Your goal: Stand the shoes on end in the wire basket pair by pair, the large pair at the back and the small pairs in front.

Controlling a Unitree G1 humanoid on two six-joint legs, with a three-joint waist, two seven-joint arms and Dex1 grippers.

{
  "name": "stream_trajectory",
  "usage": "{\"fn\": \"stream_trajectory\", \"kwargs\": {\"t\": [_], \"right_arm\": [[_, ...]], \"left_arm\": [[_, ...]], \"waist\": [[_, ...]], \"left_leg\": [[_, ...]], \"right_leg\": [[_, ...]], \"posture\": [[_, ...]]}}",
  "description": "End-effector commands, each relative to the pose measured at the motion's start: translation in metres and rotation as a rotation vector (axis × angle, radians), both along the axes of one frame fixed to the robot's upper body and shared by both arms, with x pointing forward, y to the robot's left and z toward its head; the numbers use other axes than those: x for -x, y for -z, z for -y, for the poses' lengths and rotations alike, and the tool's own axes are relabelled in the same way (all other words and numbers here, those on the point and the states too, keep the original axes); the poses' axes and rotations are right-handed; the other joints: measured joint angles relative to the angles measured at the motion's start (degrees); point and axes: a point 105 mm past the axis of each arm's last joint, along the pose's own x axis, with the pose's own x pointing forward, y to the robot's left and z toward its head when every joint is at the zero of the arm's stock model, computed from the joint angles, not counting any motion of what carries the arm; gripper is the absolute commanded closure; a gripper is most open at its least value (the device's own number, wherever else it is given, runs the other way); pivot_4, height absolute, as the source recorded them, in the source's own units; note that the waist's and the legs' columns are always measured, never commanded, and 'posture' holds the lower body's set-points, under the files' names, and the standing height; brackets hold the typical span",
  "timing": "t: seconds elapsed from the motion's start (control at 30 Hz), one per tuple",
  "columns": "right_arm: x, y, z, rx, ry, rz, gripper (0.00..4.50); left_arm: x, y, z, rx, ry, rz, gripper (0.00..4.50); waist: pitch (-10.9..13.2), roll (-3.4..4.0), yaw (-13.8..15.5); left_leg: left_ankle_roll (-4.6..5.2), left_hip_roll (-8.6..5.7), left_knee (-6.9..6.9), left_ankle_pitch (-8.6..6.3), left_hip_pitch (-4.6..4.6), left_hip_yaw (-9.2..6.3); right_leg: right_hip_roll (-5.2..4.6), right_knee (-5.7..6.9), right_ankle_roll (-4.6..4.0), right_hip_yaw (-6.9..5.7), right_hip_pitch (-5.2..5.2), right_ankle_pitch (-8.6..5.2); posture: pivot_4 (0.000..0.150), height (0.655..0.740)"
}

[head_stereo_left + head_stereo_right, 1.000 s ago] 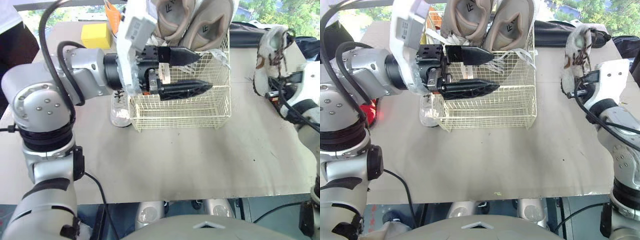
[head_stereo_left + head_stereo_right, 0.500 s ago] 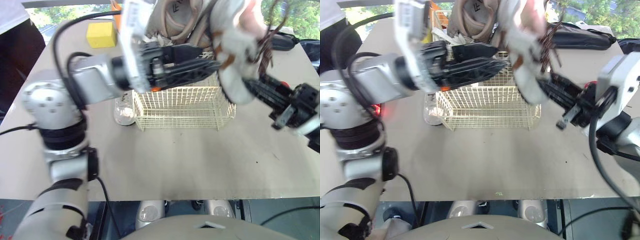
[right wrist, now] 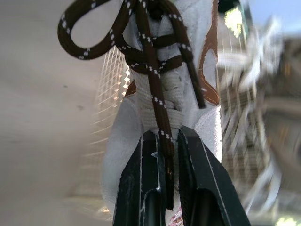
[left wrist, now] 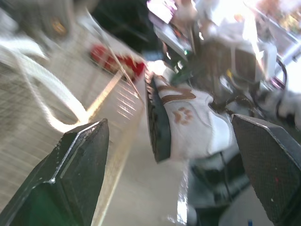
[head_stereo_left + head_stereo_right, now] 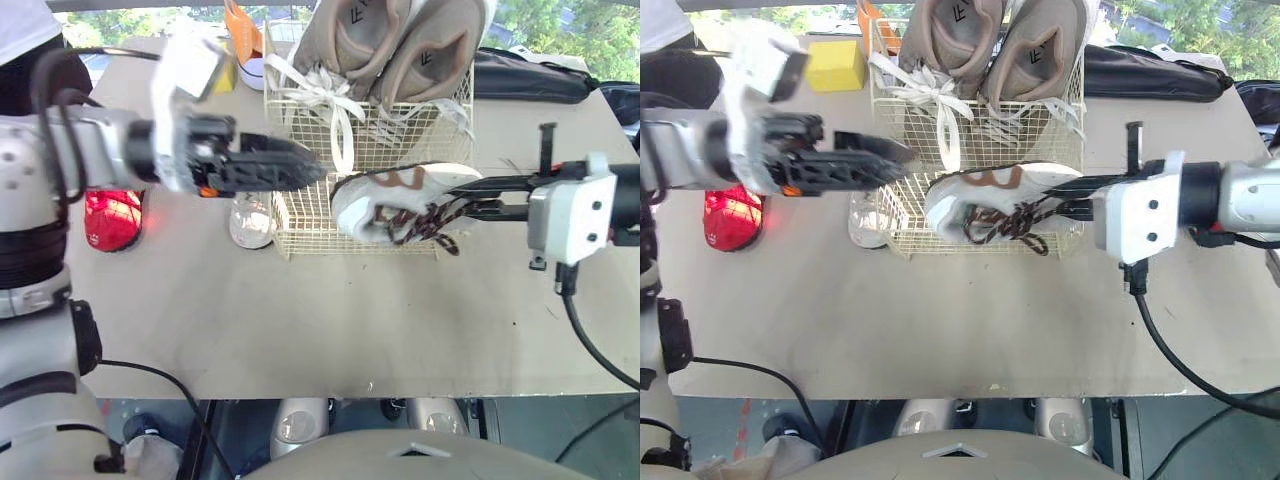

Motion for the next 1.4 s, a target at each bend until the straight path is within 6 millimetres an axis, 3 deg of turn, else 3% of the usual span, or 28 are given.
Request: {"fn": "stream_trajectory", "kwargs": {"t": [0.03,0.3,0.5,0.6,0.8,0.87,0.9,1.0,1.27,1.4], "right_arm": [[0.002,-0.005,-0.008,0.032,-0.078,0.082,4.46],[0.007,-0.005,-0.019,0.046,-0.149,0.113,4.46],[0.008,-0.01,-0.032,0.067,-0.217,0.191,4.46],[0.007,-0.011,-0.036,0.066,-0.231,0.216,4.5],[0.005,-0.015,-0.04,0.045,-0.232,0.248,4.5],[0.003,-0.015,-0.039,0.034,-0.214,0.209,4.5],[0.002,-0.015,-0.039,0.028,-0.205,0.196,4.5],[0.002,-0.015,-0.038,0.017,-0.191,0.174,3.5],[-0.002,-0.012,-0.033,-0.021,-0.139,0.162,0.0],[0.002,-0.009,-0.037,-0.026,-0.159,0.152,0.0]], "left_arm": [[0.0,-0.007,0.008,-0.03,0.06,0.074,0.0],[-0.002,-0.005,0.011,-0.053,0.123,0.059,0.0],[0.0,0.013,0.029,-0.194,0.178,0.007,0.0],[0.004,0.016,0.034,-0.218,0.218,-0.011,0.78],[0.01,0.021,0.041,-0.225,0.267,-0.043,3.53],[0.011,0.021,0.042,-0.217,0.265,-0.06,4.04],[0.011,0.021,0.042,-0.216,0.264,-0.063,4.09],[0.011,0.02,0.042,-0.202,0.249,-0.072,4.09],[0.012,0.016,0.036,-0.146,0.187,-0.073,4.1],[0.013,0.015,0.037,-0.144,0.172,-0.075,4.1]], "waist": [[0.0,-0.02,0.0],[0.0,0.0,0.0],[0.1,0.01,0.1],[0.1,0.01,0.0],[0.1,0.02,0.0],[0.1,0.02,0.1],[0.1,0.02,0.1],[0.1,0.02,0.0],[0.1,0.02,0.0],[0.1,0.02,0.0]], "left_leg": [[-0.01,0.02,-0.01,0.0,-0.02,-0.02],[-0.03,0.02,-0.01,0.01,-0.09,0.0],[-0.02,0.02,0.08,0.01,-0.04,-0.03],[-0.01,0.02,0.1,0.01,-0.04,-0.02],[-0.01,0.04,0.08,0.01,-0.05,-0.03],[-0.02,0.04,0.08,0.01,-0.05,-0.04],[-0.01,0.03,0.09,0.01,-0.06,-0.04],[-0.01,0.03,0.11,0.01,-0.06,-0.05],[-0.01,0.03,0.11,0.01,-0.06,-0.07],[-0.01,0.02,0.12,0.01,-0.06,-0.07]], "right_leg": [[0.04,0.0,0.0,-0.03,-0.01,0.0],[-0.01,-0.05,0.07,-0.05,-0.01,-0.03],[0.0,0.05,0.07,-0.05,0.02,-0.04],[0.0,0.06,0.06,-0.03,0.01,-0.03],[0.02,0.06,0.06,-0.03,-0.01,-0.03],[0.01,0.06,0.06,-0.03,0.0,-0.03],[0.0,0.06,0.06,-0.04,0.0,-0.03],[-0.02,0.07,0.06,-0.03,0.0,-0.02],[-0.03,0.09,0.06,-0.04,0.0,-0.02],[-0.06,0.09,0.06,-0.05,0.01,-0.02]], "posture": [[0.15,0.74],[0.15,0.74],[0.15,0.74],[0.15,0.74],[0.15,0.74],[0.15,0.74],[0.15,0.74],[0.15,0.74],[0.15,0.74],[0.15,0.74]]}}
